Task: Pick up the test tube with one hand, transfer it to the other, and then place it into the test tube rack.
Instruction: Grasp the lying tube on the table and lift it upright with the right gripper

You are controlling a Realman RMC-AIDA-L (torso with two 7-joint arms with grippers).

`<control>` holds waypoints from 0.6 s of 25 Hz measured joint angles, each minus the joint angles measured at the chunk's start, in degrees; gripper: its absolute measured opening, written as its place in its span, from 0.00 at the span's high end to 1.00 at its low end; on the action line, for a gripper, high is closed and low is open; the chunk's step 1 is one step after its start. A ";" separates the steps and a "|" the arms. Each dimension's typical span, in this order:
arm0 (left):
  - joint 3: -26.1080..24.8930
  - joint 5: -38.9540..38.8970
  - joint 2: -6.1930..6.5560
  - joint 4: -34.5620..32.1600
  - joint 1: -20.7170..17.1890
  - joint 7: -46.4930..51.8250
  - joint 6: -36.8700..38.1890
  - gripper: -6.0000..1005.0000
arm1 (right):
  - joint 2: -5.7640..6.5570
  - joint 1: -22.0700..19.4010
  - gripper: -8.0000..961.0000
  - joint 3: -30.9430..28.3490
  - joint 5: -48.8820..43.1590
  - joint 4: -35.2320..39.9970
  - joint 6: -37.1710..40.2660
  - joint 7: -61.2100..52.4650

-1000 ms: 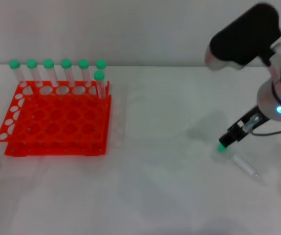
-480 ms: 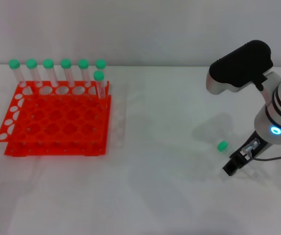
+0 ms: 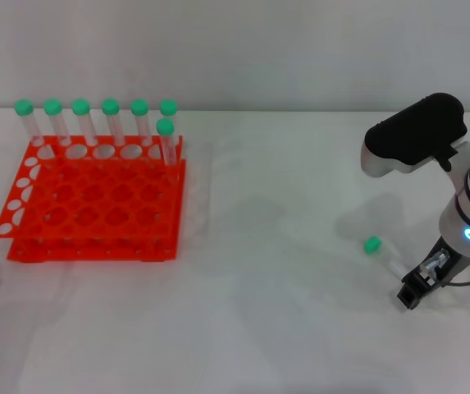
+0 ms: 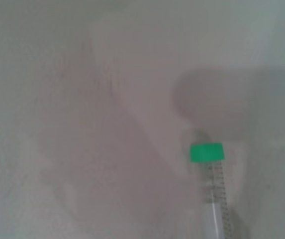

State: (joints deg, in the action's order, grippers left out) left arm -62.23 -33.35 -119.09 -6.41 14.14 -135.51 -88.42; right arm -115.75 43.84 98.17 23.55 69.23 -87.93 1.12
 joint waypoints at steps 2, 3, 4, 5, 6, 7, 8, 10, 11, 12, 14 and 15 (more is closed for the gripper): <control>0.00 -0.02 0.00 0.00 0.01 0.00 -0.10 0.12 | -0.03 -0.16 0.39 0.18 0.02 -0.10 0.28 0.05; 0.00 -0.02 0.00 0.00 0.03 0.00 -0.18 0.12 | -0.04 -0.21 0.40 0.26 0.02 -0.12 0.41 0.08; 0.00 -0.02 0.00 0.00 0.07 -0.01 -0.23 0.12 | -0.05 -0.26 0.42 0.29 0.00 -0.22 0.53 0.19; 0.00 0.00 0.00 0.00 0.12 -0.01 -0.27 0.12 | -0.06 -0.29 0.43 0.30 -0.01 -0.37 0.63 0.34; 0.00 0.02 0.00 0.00 0.14 -0.01 -0.30 0.12 | -0.06 -0.29 0.44 0.31 -0.01 -0.61 0.71 0.56; 0.00 0.03 0.00 0.00 0.14 -0.01 -0.37 0.12 | -0.07 -0.22 0.45 0.31 0.02 -1.25 0.76 0.84; 0.00 0.03 0.00 0.00 0.13 -0.01 -0.43 0.12 | -0.07 -0.08 0.46 0.32 0.05 -1.91 0.79 1.09; 0.00 0.05 0.00 -0.01 0.05 -0.01 -0.59 0.12 | -0.12 0.24 0.48 0.31 0.21 -2.92 0.89 1.57; 0.00 0.05 0.00 -0.01 0.00 -0.01 -0.66 0.12 | -0.15 0.35 0.49 0.29 0.26 -3.24 0.96 1.82; 0.00 0.05 0.00 -0.01 -0.02 0.02 -0.71 0.12 | -0.17 0.37 0.50 0.29 0.29 -3.42 1.05 1.99; 0.00 0.05 0.00 -0.01 -0.03 0.11 -0.77 0.12 | -0.20 0.37 0.56 0.30 0.31 -3.68 1.24 2.25; 0.00 0.05 0.00 -0.01 -0.03 0.12 -0.78 0.12 | -0.20 0.30 0.59 0.26 0.31 -3.68 1.31 2.35</control>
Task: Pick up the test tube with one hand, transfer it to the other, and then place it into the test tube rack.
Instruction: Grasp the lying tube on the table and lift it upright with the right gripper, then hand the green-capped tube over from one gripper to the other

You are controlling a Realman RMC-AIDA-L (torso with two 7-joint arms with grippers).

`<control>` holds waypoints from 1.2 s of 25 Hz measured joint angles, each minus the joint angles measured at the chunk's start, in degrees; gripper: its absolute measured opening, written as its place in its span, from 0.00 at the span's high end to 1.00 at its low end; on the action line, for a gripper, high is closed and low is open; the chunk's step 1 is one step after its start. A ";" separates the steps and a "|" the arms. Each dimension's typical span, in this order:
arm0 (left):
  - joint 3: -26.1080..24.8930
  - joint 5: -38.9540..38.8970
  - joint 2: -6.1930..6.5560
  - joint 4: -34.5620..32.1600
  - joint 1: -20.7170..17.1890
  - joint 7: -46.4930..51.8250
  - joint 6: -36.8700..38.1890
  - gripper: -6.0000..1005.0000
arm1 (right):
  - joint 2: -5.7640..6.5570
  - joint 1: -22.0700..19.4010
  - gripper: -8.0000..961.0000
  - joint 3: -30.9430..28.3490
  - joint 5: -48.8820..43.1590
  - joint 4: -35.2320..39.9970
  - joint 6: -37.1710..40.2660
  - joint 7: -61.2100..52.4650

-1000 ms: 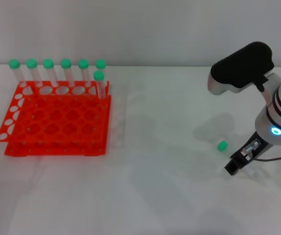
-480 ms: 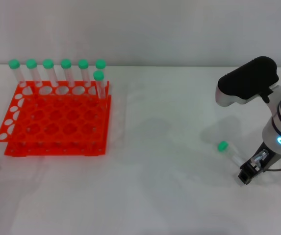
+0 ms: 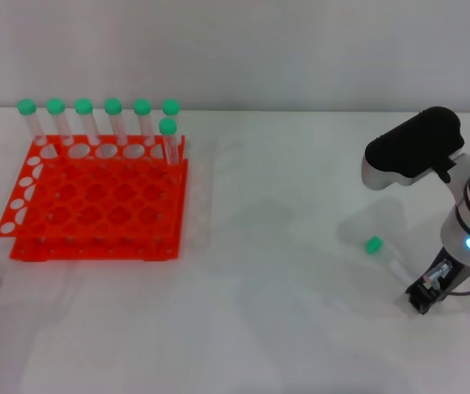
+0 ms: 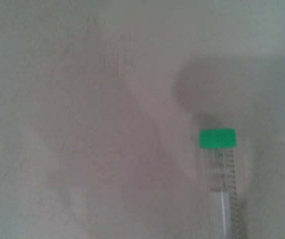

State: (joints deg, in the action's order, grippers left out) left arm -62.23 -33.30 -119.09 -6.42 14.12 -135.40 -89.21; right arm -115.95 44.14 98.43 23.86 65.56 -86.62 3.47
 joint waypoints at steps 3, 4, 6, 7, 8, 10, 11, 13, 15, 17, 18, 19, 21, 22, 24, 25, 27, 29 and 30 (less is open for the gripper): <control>0.00 0.00 0.00 0.00 0.01 -0.03 -0.01 0.12 | 0.08 -0.32 0.68 -0.32 -0.07 0.01 0.07 0.58; 0.00 0.00 0.00 0.00 0.02 -0.04 -0.01 0.12 | 0.14 -0.33 0.70 -0.44 -0.09 -0.13 0.07 0.77; 0.00 0.00 0.00 0.00 0.03 -0.03 -0.01 0.12 | 0.24 -0.39 0.75 -0.53 -0.11 -0.15 0.08 1.04; 0.00 0.00 0.00 0.00 0.03 -0.02 -0.03 0.12 | 0.30 -0.61 0.78 -0.73 -0.22 0.20 0.01 1.32; 0.00 0.00 0.00 -0.01 0.03 -0.03 -0.08 0.12 | 0.35 -1.10 0.80 -1.39 -0.32 1.44 -0.22 1.84; 0.00 0.02 0.00 0.02 0.05 -0.10 -0.36 0.12 | 0.39 -2.58 0.80 -3.66 -0.43 4.83 -0.81 3.33; 0.01 0.03 0.00 0.01 0.04 -0.12 -0.51 0.12 | 0.34 -3.80 0.80 -5.28 -0.09 7.64 -0.98 4.39; 0.00 0.06 0.00 0.00 0.00 -0.13 -0.92 0.12 | 0.36 -6.47 0.80 -8.33 0.94 13.67 -0.80 6.53; 0.01 0.07 0.00 0.01 -0.02 -0.13 -1.51 0.12 | 0.44 -9.65 0.80 -10.50 3.29 19.49 1.46 9.23; 0.00 0.08 0.00 0.00 -0.04 -0.13 -2.54 0.12 | 0.44 -13.74 0.80 -12.36 7.19 24.63 5.42 13.31; 0.00 0.09 0.00 0.02 -0.04 -0.12 -3.09 0.12 | 0.44 -15.19 0.79 -12.78 8.89 25.89 7.15 14.89; 0.00 0.09 0.00 0.05 -0.04 -0.12 -3.49 0.12 | 0.45 -17.11 0.79 -13.23 11.54 27.31 9.62 17.36; 0.01 0.09 0.00 0.08 -0.05 -0.09 -4.51 0.12 | 0.55 -21.59 0.79 -13.95 18.13 29.00 15.66 24.00; 0.03 0.14 0.00 0.08 -0.05 0.06 -5.13 0.12 | 0.56 -23.00 0.79 -14.00 21.01 29.05 18.26 27.06; 0.06 0.94 0.03 0.08 -0.06 0.44 -6.49 0.12 | 0.60 -26.88 0.79 -13.44 28.45 27.89 25.69 35.37; 0.09 2.06 0.05 0.09 -0.04 0.57 -7.66 0.12 | 0.59 -28.33 0.79 -12.82 31.42 26.82 29.23 39.69; 0.10 3.89 0.09 0.09 0.06 0.49 -9.46 0.12 | 0.66 -30.46 0.79 -10.76 39.54 22.41 37.38 49.97; 0.10 5.14 0.18 0.08 0.11 0.43 -10.60 0.12 | 0.66 -31.16 0.78 -8.91 49.46 16.86 42.65 60.66; 0.09 5.69 0.25 0.00 0.14 0.36 -11.11 0.12 | 0.66 -31.18 0.78 -8.05 56.13 13.22 43.98 67.23</control>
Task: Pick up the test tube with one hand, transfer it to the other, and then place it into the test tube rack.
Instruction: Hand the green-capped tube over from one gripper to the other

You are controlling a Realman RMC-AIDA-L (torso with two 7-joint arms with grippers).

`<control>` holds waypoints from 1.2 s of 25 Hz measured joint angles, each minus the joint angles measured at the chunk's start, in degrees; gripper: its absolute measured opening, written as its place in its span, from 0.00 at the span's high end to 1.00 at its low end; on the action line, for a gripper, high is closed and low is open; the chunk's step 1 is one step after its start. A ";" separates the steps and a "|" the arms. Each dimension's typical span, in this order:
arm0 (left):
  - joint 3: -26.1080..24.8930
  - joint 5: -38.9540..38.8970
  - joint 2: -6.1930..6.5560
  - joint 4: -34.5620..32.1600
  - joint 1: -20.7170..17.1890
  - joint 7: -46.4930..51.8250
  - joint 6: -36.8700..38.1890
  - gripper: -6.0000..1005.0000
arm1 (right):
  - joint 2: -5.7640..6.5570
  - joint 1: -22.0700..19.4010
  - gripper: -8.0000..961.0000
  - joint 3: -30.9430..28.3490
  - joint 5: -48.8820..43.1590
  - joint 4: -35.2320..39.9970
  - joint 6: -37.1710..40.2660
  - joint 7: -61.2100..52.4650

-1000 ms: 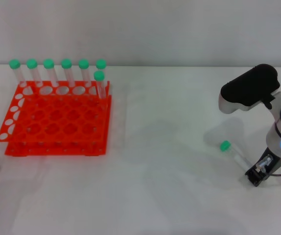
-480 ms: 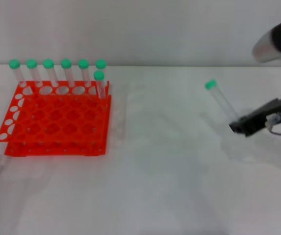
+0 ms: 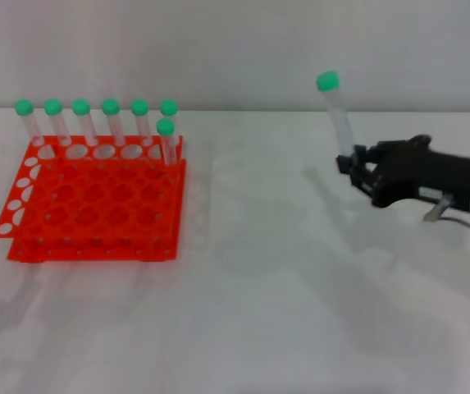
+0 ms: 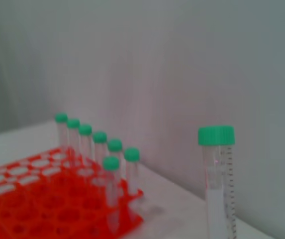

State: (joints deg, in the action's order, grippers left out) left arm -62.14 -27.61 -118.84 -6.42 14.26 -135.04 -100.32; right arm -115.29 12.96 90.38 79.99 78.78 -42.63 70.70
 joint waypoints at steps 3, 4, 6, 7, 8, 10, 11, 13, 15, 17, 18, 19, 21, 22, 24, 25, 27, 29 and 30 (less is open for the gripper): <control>-0.01 2.09 0.17 -0.24 0.39 -0.34 -1.47 0.12 | 0.01 0.55 0.78 2.40 20.71 -10.96 0.51 20.10; 0.00 2.81 0.25 -0.23 0.52 -0.34 -1.79 0.12 | -0.04 0.87 0.78 3.17 26.13 -14.16 -0.31 25.44; 0.01 4.65 0.60 -0.08 0.71 -0.27 -2.60 0.12 | -0.07 2.11 0.78 4.45 37.10 -21.62 -4.16 37.76; 0.24 5.67 0.78 -0.06 0.86 -0.27 -3.06 0.12 | -0.27 3.06 0.77 5.23 42.38 -25.99 -7.44 44.69; 0.81 6.49 0.99 -0.05 1.08 -0.29 -3.56 0.12 | -0.40 3.95 0.77 6.06 46.60 -29.77 -10.29 50.29; 2.83 7.59 1.34 -0.04 1.69 -0.38 -4.50 0.12 | -0.77 6.02 0.77 8.49 54.32 -37.04 -15.42 60.04; 4.76 7.85 1.52 -0.03 2.16 -0.54 -5.15 0.12 | -0.83 7.18 0.77 10.25 58.24 -40.15 -17.60 64.35; 8.20 7.90 1.81 -0.03 3.04 -0.92 -6.17 0.12 | -0.91 9.14 0.77 14.29 63.16 -44.07 -19.36 69.96; 12.30 7.93 1.98 -0.13 4.46 -1.25 -7.08 0.12 | -0.91 10.06 0.77 17.14 65.29 -45.21 -19.22 71.38; 16.21 7.93 2.04 -0.31 6.00 -1.29 -7.22 0.12 | -0.90 10.21 0.76 19.17 65.42 -45.08 -18.36 70.96; 17.82 7.93 2.05 -0.38 6.59 -1.29 -6.98 0.12 | -0.90 10.23 0.76 20.11 65.45 -44.90 -17.90 70.67; 19.73 7.94 2.05 -0.47 7.28 -1.27 -6.57 0.12 | -0.90 10.24 0.76 21.24 65.53 -44.62 -17.20 70.35; 22.64 7.95 2.04 -0.58 8.42 -1.18 -5.72 0.12 | -0.90 10.24 0.76 23.07 65.67 -44.15 -15.99 70.07; 24.19 7.96 2.04 -0.63 9.12 -1.08 -5.15 0.12 | -0.90 10.23 0.76 23.98 65.83 -43.93 -15.50 69.98; 26.11 8.02 1.90 -0.67 10.25 -0.88 -4.26 0.12 | -0.90 10.06 0.76 25.78 66.73 -43.73 -15.04 69.76; 26.66 8.08 1.83 -0.68 10.61 -0.84 -4.07 0.12 | -0.90 10.00 0.76 26.25 67.07 -43.72 -15.02 69.73; 27.98 8.21 1.62 -0.69 11.68 -0.79 -3.55 0.12 | -0.90 9.82 0.75 27.37 67.85 -43.71 -15.01 69.65; 29.15 8.33 1.45 -0.70 12.60 -0.76 -2.49 0.12 | -0.90 9.59 0.75 28.17 68.02 -43.57 -15.01 69.48; 29.73 8.45 1.39 -0.71 13.12 -0.73 -1.77 0.12 | -0.90 9.37 0.75 28.54 68.05 -43.45 -15.01 69.26</control>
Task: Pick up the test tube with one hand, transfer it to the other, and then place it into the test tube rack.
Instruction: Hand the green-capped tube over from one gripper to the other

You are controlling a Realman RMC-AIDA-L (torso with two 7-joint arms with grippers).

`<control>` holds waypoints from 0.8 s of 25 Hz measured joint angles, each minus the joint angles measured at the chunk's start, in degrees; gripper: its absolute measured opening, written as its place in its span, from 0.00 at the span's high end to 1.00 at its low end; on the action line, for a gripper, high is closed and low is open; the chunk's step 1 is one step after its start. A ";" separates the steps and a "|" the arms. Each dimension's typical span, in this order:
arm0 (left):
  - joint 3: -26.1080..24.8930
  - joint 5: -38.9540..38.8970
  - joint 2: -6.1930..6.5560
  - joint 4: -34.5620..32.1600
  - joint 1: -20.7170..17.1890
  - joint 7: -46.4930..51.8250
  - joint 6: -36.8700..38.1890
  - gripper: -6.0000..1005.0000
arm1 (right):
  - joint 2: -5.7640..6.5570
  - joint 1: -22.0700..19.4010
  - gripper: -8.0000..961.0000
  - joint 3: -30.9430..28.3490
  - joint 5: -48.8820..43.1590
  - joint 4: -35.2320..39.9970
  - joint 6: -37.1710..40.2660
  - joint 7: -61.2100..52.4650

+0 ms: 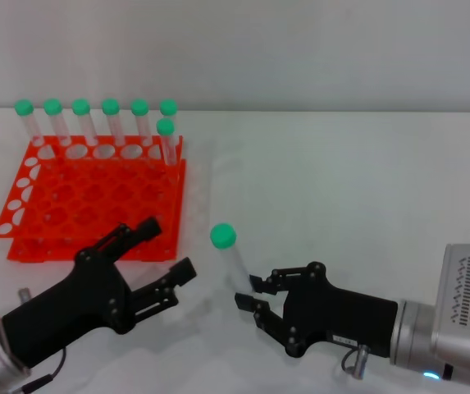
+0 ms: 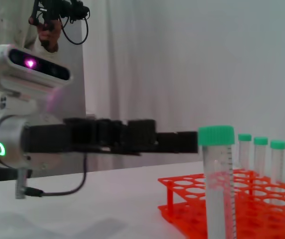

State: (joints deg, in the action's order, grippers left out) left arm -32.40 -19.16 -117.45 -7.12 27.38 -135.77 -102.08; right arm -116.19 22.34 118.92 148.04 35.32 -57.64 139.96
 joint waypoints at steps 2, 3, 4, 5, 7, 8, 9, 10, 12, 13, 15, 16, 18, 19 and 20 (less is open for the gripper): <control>0.31 0.09 -0.01 0.00 0.30 0.01 0.41 0.12 | 0.00 -0.28 0.75 0.44 0.28 0.20 0.00 -0.44; 1.34 0.46 -0.12 0.05 1.20 0.05 1.07 0.12 | 0.00 -0.47 0.75 0.66 0.50 0.24 0.00 -0.69; 1.69 0.53 -0.18 0.09 1.43 0.07 1.19 0.12 | 0.00 -0.53 0.75 0.75 0.61 0.24 0.00 -0.81; 2.27 0.59 -0.26 0.11 1.88 0.10 1.40 0.12 | 0.00 -0.63 0.75 0.91 0.74 0.24 0.00 -0.97; 2.98 0.66 -0.55 0.10 2.55 0.13 1.62 0.12 | 0.00 -0.74 0.74 1.13 0.76 0.24 0.00 -1.33; 3.18 0.72 -0.70 0.07 2.89 0.14 1.80 0.12 | 0.00 -0.76 0.74 1.22 0.77 0.24 0.00 -1.50; 3.31 0.90 -0.90 0.04 3.24 0.15 2.10 0.12 | 0.00 -0.77 0.74 1.32 0.77 0.24 0.00 -1.61; 3.34 1.06 -1.01 0.06 3.48 0.17 2.39 0.12 | 0.00 -0.78 0.74 1.37 0.77 0.24 -0.01 -1.67; 3.36 1.34 -1.27 0.35 3.88 0.28 3.05 0.12 | 0.00 -0.93 0.74 1.42 0.78 0.24 -0.05 -1.70; 3.36 1.35 -1.31 0.49 3.96 0.40 3.30 0.12 | 0.00 -0.99 0.74 1.42 0.79 0.24 -0.08 -1.70; 3.38 1.32 -1.39 0.67 4.01 0.73 3.59 0.12 | 0.00 -1.19 0.74 1.43 0.80 0.24 -0.22 -1.71; 3.39 1.28 -1.44 0.70 4.03 0.91 3.68 0.12 | 0.00 -1.28 0.73 1.45 0.80 0.24 -0.28 -1.72; 3.40 1.28 -1.48 0.80 4.07 0.99 3.79 0.12 | 0.00 -1.31 0.73 1.46 0.82 0.24 -0.34 -1.73; 3.41 1.49 -1.53 0.90 4.33 1.00 4.12 0.13 | 0.00 -1.31 0.73 1.47 0.83 0.26 -0.37 -1.73; 3.40 1.60 -1.53 1.03 4.42 1.00 4.29 0.14 | 0.00 -1.31 0.73 1.47 0.83 0.26 -0.40 -1.73</control>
State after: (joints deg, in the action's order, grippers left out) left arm -29.00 -17.56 -118.98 -6.09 31.80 -134.77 -97.79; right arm -116.19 21.03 120.38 148.87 35.59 -58.04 138.23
